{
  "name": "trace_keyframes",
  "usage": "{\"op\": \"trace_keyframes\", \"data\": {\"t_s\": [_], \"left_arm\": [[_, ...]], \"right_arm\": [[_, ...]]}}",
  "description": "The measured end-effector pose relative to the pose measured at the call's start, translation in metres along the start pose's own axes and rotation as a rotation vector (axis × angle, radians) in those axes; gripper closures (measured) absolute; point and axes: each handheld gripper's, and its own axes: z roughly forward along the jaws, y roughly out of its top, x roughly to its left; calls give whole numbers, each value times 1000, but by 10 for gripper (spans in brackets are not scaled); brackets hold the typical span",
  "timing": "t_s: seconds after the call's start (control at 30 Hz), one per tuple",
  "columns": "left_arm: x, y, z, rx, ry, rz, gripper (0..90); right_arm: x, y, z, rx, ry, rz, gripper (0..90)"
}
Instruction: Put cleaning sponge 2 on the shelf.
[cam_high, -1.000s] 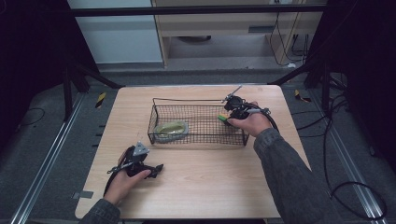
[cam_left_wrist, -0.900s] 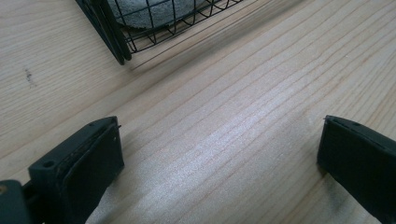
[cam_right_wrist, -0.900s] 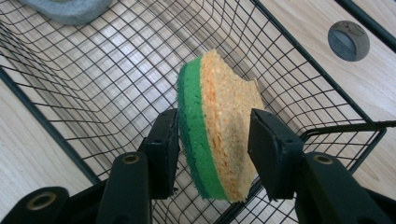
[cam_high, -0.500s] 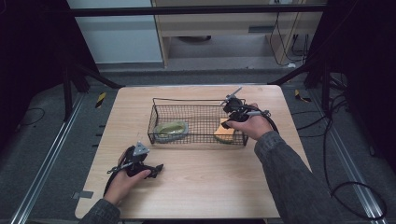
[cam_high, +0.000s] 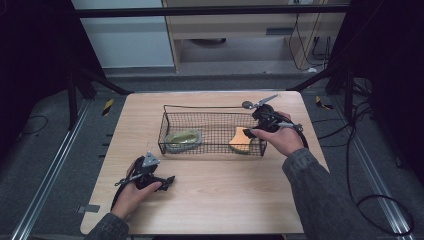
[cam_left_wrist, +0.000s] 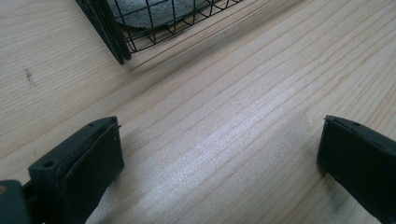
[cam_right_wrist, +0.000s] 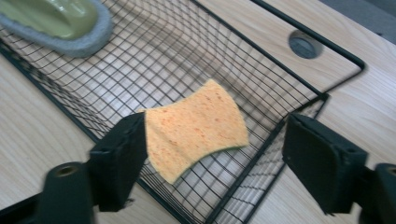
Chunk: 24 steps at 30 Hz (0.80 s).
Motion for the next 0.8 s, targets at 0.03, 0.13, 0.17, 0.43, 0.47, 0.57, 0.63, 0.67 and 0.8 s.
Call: {"op": "trace_keyframes", "data": {"t_s": [0.03, 0.13, 0.17, 0.43, 0.47, 0.57, 0.63, 0.67, 0.8], "left_arm": [[0, 0, 0, 0, 0, 0, 0], [0, 0, 0, 0, 0, 0, 0], [0, 0, 0, 0, 0, 0, 0], [0, 0, 0, 0, -2, 3, 0], [0, 0, 0, 0, -2, 3, 0], [0, 0, 0, 0, -2, 3, 0], [0, 0, 0, 0, -2, 3, 0], [0, 0, 0, 0, -2, 3, 0], [0, 0, 0, 0, -3, 3, 0]], "right_arm": [[-2, -4, -2, -7, -13, 18, 178], [-7, -14, -9, -33, -34, 43, 118], [-9, -18, -12, -42, -42, 59, 104], [-22, -53, -40, -119, -96, 154, 76], [-23, -58, -42, -125, -99, 158, 74], [-26, -71, -47, -127, -106, 175, 74], [-27, -79, -48, -127, -109, 188, 74], [-27, -84, -49, -125, -110, 193, 73], [-28, -100, -48, -130, -122, 213, 72]]}}
